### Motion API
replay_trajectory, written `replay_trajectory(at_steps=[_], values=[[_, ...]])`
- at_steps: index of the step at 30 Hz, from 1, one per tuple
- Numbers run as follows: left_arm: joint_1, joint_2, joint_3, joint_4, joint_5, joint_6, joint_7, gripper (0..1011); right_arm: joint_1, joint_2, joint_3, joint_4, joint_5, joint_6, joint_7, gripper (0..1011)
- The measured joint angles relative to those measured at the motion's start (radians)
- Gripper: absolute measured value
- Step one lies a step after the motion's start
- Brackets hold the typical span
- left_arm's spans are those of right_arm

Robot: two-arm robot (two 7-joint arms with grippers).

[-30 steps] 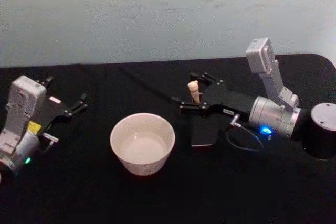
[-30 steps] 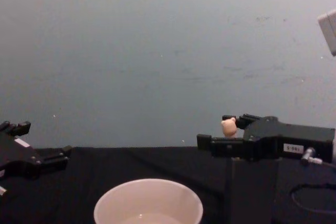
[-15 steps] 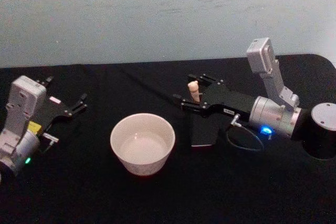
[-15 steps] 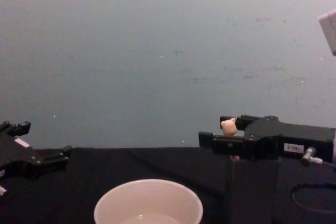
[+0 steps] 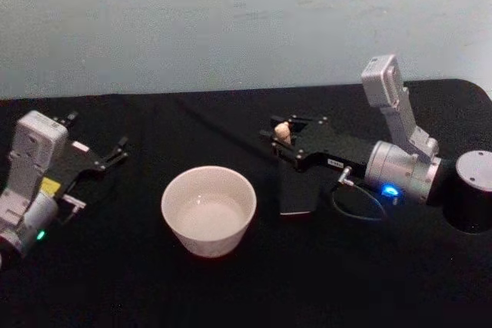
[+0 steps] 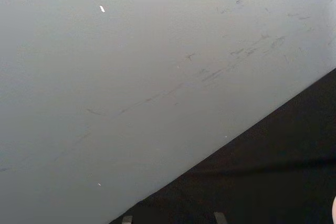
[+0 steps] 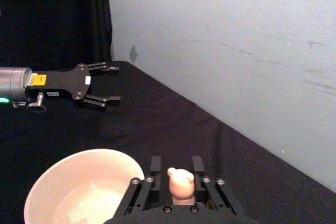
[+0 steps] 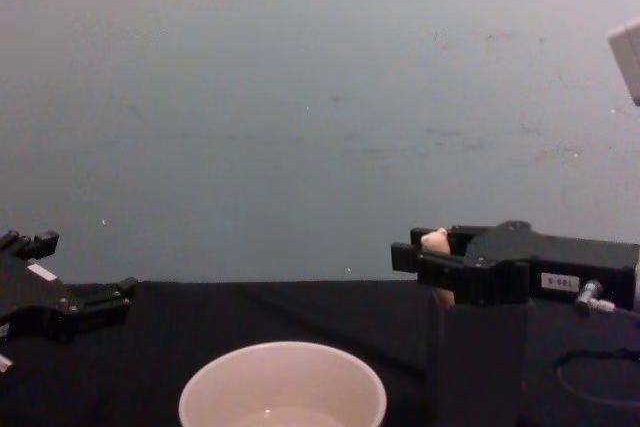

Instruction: Pick up the stirring spoon with one hand, stir inside the cup, then place it back in its original position.

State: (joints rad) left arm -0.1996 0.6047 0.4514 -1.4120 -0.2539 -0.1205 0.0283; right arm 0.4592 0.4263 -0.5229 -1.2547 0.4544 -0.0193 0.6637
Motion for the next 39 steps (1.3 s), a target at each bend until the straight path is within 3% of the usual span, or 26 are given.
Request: replay_trajectory(at_steps=[5, 26, 39], values=[[0.000, 0.000, 0.000, 0.000, 0.000, 0.000, 0.000, 1002, 0.000, 0.000, 0.000, 0.000, 0.000, 0.000, 0.000, 229], [0.000, 0.000, 0.000, 0.000, 0.000, 0.000, 0.000, 1001, -0.002, 0.001, 0.001, -0.003, 0.002, 0.000, -0.001, 228], [0.000, 0.000, 0.000, 0.000, 0.000, 0.000, 0.000, 1001, -0.058, 0.034, 0.052, -0.131, 0.022, -0.023, -0.058, 228]])
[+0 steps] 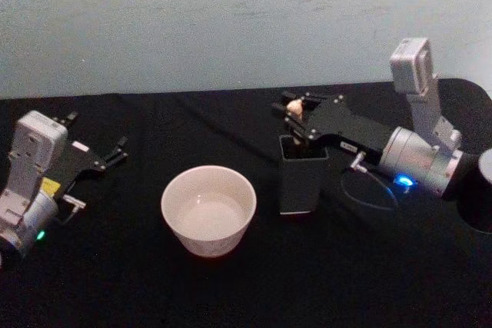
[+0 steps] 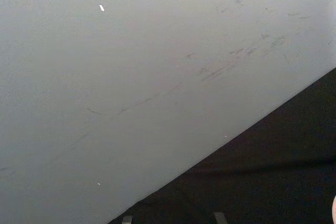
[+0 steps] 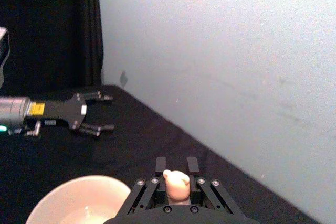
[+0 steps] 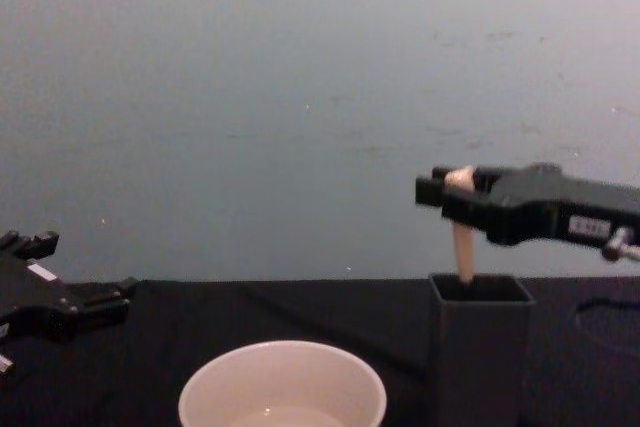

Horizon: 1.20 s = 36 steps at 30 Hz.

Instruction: Pick up the stirring spoon with one hand, stir inside the cup, then place it back in its original position.

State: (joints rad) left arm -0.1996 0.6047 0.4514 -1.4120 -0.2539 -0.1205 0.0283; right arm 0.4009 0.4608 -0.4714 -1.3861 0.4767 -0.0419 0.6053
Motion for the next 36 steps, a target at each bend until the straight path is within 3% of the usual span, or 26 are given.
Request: replay_trajectory(at_steps=[10, 21, 30, 36], values=[[0.000, 0.000, 0.000, 0.000, 0.000, 0.000, 0.000, 1001, -0.049, 0.026, 0.059, -0.123, 0.036, -0.006, -0.040, 228], [0.000, 0.000, 0.000, 0.000, 0.000, 0.000, 0.000, 1001, -0.077, 0.026, 0.098, -0.200, 0.095, 0.004, -0.065, 228], [0.000, 0.000, 0.000, 0.000, 0.000, 0.000, 0.000, 1001, -0.083, -0.011, 0.109, -0.228, 0.126, 0.027, -0.126, 228], [0.000, 0.000, 0.000, 0.000, 0.000, 0.000, 0.000, 1001, -0.069, -0.042, 0.085, -0.221, 0.138, 0.038, -0.131, 228]])
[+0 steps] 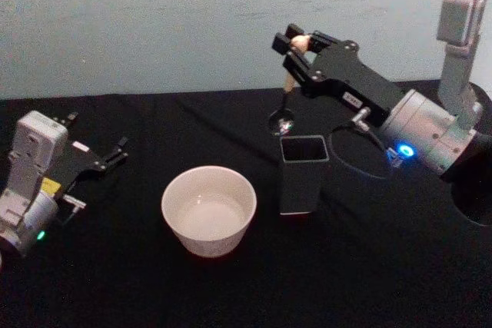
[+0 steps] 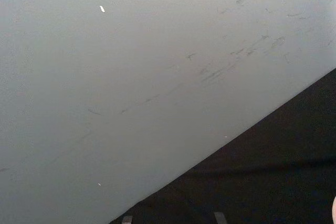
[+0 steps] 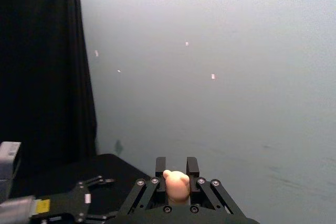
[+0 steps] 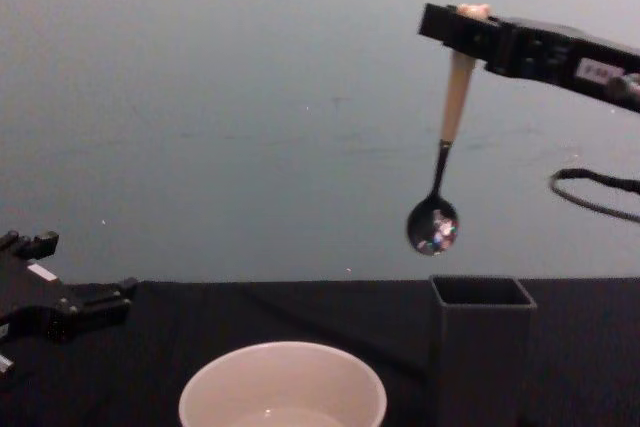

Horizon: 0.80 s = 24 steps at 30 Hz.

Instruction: Pick up the stirring spoon with one hand, stir inside the cup, then place it back in its original position.

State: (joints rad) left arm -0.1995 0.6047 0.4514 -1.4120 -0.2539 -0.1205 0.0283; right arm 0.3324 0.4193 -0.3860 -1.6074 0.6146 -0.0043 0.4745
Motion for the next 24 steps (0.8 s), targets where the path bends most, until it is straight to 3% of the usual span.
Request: replay_trajectory(at_steps=[13, 24], values=[[0.000, 0.000, 0.000, 0.000, 0.000, 0.000, 0.000, 1001, 0.029, -0.017, -0.089, 0.027, 0.012, -0.017, 0.093, 228], [0.000, 0.000, 0.000, 0.000, 0.000, 0.000, 0.000, 1001, 0.064, -0.065, -0.162, 0.140, 0.009, -0.069, 0.155, 228]])
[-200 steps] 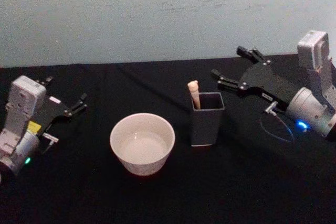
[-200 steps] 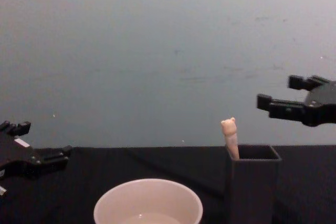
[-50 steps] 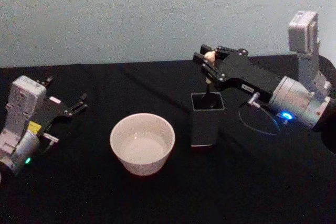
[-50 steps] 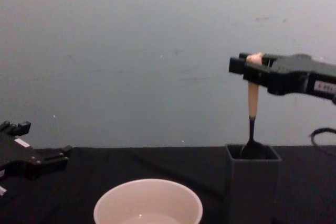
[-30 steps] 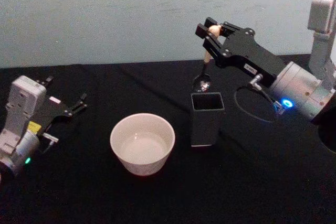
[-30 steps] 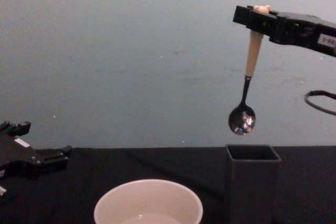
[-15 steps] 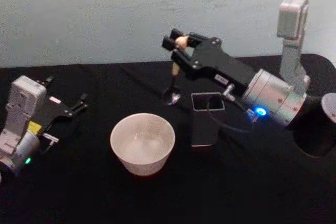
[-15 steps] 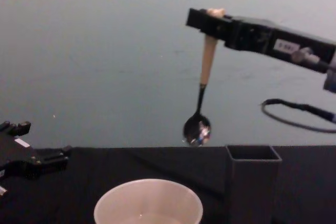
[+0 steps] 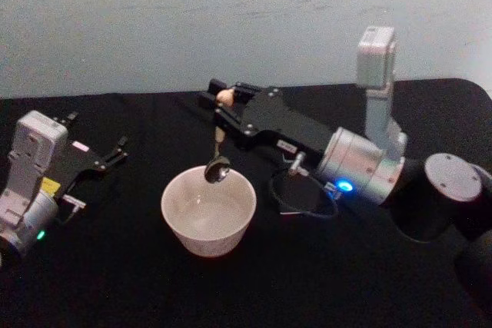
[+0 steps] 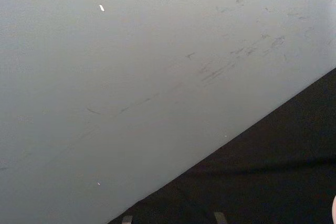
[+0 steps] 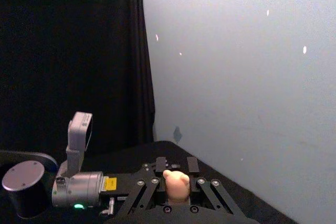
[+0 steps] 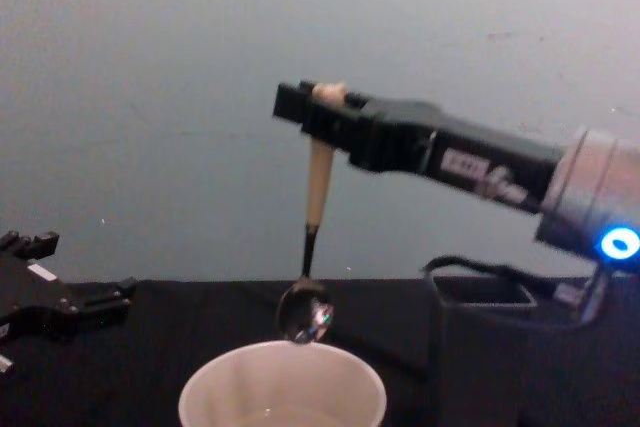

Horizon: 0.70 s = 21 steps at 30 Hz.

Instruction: Pick up the stirring spoon with one hand, stir inside the cup, then place it back in its original position.

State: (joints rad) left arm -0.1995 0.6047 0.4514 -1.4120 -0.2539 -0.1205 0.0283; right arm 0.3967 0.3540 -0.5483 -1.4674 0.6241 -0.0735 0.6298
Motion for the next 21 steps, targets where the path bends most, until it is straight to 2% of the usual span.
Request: replay_trajectory(at_steps=[15, 21], values=[[0.000, 0.000, 0.000, 0.000, 0.000, 0.000, 0.000, 1001, 0.042, -0.101, -0.044, 0.209, -0.055, -0.074, 0.014, 228], [0.000, 0.000, 0.000, 0.000, 0.000, 0.000, 0.000, 1001, 0.047, -0.126, -0.047, 0.260, -0.079, -0.088, 0.009, 228]])
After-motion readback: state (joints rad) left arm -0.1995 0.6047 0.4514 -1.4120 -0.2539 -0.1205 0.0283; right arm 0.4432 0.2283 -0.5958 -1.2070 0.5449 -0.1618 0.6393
